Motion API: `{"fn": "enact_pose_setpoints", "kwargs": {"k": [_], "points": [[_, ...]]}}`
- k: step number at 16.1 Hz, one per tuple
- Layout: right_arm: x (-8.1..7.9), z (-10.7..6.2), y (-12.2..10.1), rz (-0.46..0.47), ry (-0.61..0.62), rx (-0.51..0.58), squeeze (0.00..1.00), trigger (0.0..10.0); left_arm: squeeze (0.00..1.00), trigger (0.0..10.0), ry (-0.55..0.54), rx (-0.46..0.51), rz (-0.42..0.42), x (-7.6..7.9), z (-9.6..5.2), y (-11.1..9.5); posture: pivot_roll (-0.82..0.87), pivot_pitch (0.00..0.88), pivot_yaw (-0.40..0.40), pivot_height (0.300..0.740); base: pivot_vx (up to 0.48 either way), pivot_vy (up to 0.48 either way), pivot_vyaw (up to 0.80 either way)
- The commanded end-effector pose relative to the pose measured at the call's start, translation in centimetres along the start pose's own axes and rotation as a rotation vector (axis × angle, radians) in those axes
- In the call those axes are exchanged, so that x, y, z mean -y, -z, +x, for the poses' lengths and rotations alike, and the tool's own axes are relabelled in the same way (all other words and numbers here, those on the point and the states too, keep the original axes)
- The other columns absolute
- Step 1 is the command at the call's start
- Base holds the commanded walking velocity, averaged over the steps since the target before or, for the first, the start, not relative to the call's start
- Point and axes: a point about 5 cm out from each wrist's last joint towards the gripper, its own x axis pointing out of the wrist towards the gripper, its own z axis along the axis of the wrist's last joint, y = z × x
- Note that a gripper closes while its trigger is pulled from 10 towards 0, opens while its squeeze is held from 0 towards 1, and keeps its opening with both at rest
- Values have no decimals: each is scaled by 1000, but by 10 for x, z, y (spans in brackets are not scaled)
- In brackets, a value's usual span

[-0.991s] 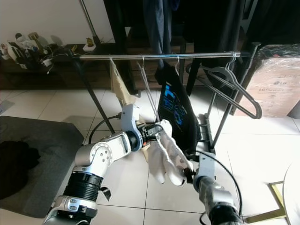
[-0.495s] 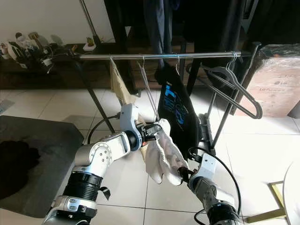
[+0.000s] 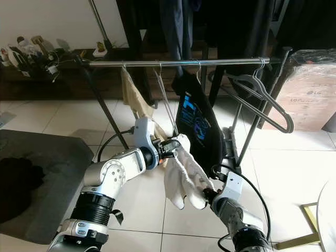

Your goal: Hang hanger

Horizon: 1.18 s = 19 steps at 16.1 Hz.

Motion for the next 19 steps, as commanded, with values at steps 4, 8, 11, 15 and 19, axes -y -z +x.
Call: {"fn": "enact_pose_setpoints", "kwargs": {"k": [4,8,11,15,19], "points": [[6,0,4,1,23,-6,0,0,0,0,-11,37,9,-2,-1,-11,-110,150,64,740,0,0,0],[11,-3,-7,-72,53,35,0,0,0,0,-30,39,18,-8,-3,-11,-110,150,61,740,0,0,0],[12,-5,-18,-189,87,77,0,0,0,0,-24,27,36,-8,-5,-7,-110,151,61,740,0,0,0],[-8,-11,-41,-503,76,185,0,0,0,0,-88,-93,161,-24,-19,17,-110,151,63,740,0,0,0],[-14,-16,-55,-661,113,246,0,0,0,0,-201,-161,166,-49,-32,35,-109,140,66,740,0,0,0]]}}
